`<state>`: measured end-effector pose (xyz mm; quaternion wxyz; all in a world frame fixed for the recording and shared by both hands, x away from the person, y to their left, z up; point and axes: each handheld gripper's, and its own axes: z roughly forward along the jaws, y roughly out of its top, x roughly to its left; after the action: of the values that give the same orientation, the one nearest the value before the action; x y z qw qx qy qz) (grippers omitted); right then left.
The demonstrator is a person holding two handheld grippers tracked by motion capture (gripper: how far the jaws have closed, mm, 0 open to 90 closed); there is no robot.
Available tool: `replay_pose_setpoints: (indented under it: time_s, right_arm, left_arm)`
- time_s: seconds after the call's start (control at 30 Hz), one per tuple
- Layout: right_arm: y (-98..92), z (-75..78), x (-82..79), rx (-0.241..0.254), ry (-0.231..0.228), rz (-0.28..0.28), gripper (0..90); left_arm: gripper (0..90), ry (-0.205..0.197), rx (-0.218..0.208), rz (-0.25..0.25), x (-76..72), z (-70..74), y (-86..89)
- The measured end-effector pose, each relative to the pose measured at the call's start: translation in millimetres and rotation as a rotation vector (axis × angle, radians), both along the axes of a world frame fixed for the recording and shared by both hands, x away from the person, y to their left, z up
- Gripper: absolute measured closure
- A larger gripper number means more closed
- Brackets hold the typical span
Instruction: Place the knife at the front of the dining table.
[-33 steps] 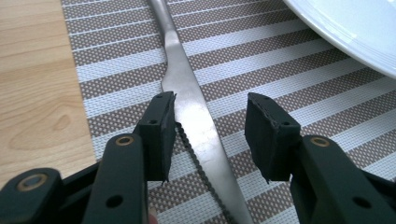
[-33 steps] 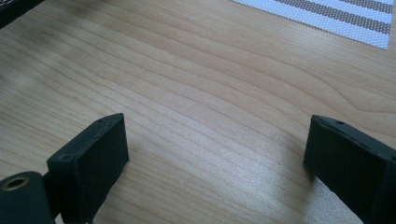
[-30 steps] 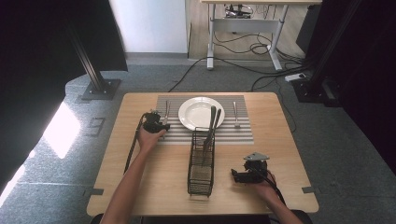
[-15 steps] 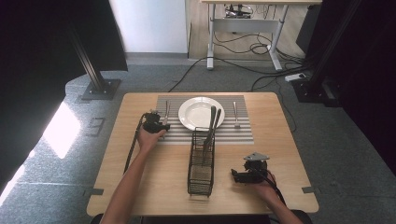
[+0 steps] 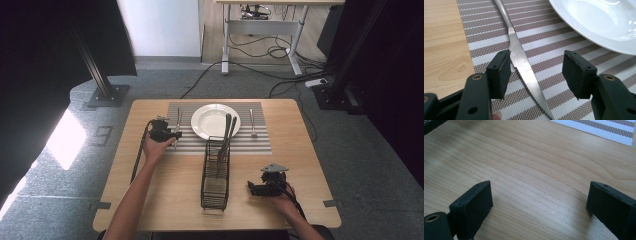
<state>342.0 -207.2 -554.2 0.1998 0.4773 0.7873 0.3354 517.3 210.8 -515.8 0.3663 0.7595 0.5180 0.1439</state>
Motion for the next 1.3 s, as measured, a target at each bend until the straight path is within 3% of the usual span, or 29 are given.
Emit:
replay_pose_setpoints:
  time_s: [0.3,0.47,0.6,0.97,1.07,1.17,1.3]
  right_arm:
    - [-0.1,0.4,-0.7,-0.005,-0.001,0.005,7.0]
    - [0.0,0.8,-1.7,-0.008,0.000,0.010,7.1]
    - [-0.1,0.9,-2.0,-0.009,0.000,0.012,7.1]
    - [-0.2,1.1,-2.2,-0.010,0.002,0.016,7.1]
    - [-0.3,1.0,-1.8,-0.010,0.002,0.015,6.9]
    - [-0.3,1.1,-1.9,-0.012,0.001,0.016,7.0]
    - [-0.3,1.0,-1.6,-0.011,0.001,0.017,7.0]
  left_arm:
    - [38.8,-0.054,-0.023,0.021,-34.0,19.2,19.0]
    - [38.4,-0.058,-0.038,0.021,-48.7,21.7,26.5]
    - [38.2,-0.057,-0.046,0.009,-69.7,21.2,32.0]
    - [38.2,-0.089,-0.010,-0.057,-111.9,24.1,27.5]
    - [38.0,-0.088,0.005,-0.076,-122.0,22.4,24.6]
    - [37.8,-0.079,-0.006,-0.091,-134.2,19.0,21.8]
    - [37.7,-0.088,0.024,-0.116,-151.0,18.7,16.2]
